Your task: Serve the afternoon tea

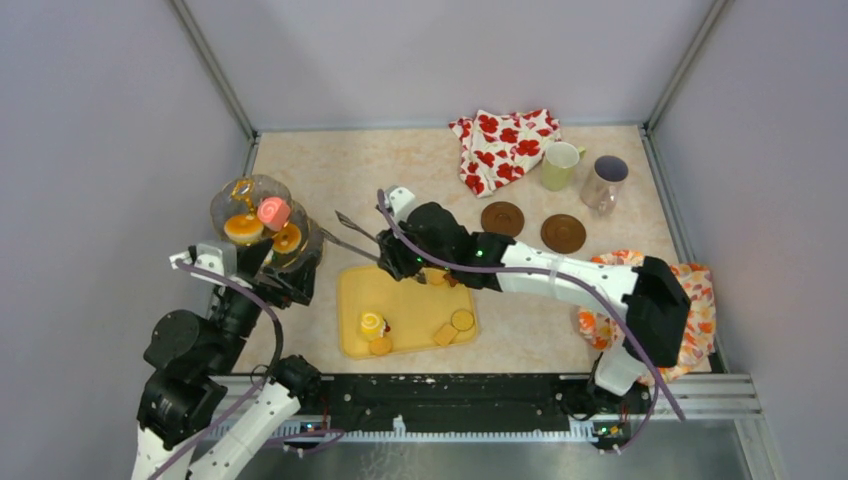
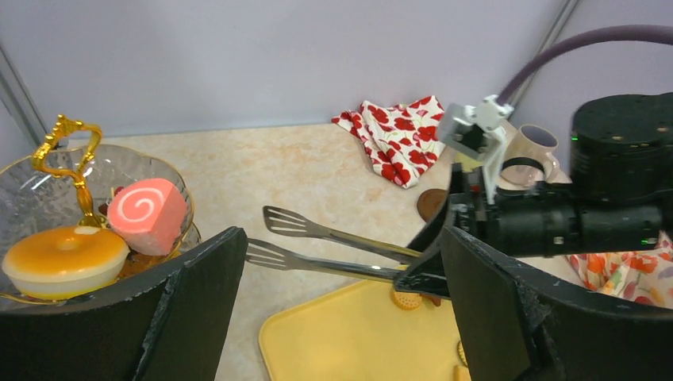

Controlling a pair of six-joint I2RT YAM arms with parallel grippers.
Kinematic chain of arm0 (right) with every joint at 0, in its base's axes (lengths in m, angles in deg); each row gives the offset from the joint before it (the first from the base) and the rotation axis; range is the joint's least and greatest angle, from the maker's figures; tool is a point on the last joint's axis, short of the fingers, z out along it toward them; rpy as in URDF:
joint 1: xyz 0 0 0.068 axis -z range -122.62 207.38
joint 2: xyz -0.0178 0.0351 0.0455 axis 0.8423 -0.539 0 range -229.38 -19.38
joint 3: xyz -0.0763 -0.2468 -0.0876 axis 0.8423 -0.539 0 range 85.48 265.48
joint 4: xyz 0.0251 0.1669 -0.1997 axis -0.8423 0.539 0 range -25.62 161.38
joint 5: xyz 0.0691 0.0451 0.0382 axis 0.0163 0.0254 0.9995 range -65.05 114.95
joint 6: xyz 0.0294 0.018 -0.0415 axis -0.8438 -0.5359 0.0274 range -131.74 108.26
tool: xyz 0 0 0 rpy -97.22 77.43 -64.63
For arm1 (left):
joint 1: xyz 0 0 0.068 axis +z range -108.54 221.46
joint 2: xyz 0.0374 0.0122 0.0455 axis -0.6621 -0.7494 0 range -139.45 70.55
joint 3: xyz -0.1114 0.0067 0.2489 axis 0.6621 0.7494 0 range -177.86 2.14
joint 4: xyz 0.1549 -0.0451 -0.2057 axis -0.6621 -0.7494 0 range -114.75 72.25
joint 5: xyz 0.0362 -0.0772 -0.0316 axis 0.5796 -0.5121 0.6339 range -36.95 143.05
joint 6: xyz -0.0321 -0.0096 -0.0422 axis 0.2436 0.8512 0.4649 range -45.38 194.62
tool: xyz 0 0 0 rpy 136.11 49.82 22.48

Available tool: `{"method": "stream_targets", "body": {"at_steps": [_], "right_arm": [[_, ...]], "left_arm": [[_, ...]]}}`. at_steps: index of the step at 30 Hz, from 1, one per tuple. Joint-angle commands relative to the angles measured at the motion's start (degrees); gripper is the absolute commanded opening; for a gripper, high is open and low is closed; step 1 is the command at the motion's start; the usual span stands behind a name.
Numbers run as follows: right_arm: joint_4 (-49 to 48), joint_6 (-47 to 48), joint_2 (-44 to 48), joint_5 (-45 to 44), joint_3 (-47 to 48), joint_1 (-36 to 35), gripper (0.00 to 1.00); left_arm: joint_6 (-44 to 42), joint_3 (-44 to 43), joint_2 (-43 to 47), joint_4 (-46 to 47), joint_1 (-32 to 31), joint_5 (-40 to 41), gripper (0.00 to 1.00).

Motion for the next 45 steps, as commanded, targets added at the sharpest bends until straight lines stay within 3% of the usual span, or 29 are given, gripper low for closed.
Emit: {"method": "stream_targets", "body": {"at_steps": [1, 14, 22, 45], "right_arm": [[0.7, -3.1, 9.8, -3.0, -6.4, 0.1, 0.41], [14.2, -12.0, 30.6, -10.3, -23.6, 0.1, 0.41], [22.1, -18.5, 38.3, -13.3, -30.6, 0.1, 0.42], [23.4, -20.3, 39.7, -13.1, -35.8, 0.6, 0.44]], "left_arm": [[1.3, 3.4, -0.3, 4.6, 0.2, -1.1, 0.99], [-0.6, 17.2, 2.7, 10.6, 0.1, 0.2, 0.99], [-1.6, 17.4, 2.5, 10.2, 0.2, 0.9, 0.99], [-1.3, 17.4, 1.9, 10.2, 0.2, 0.8, 0.99]]}}
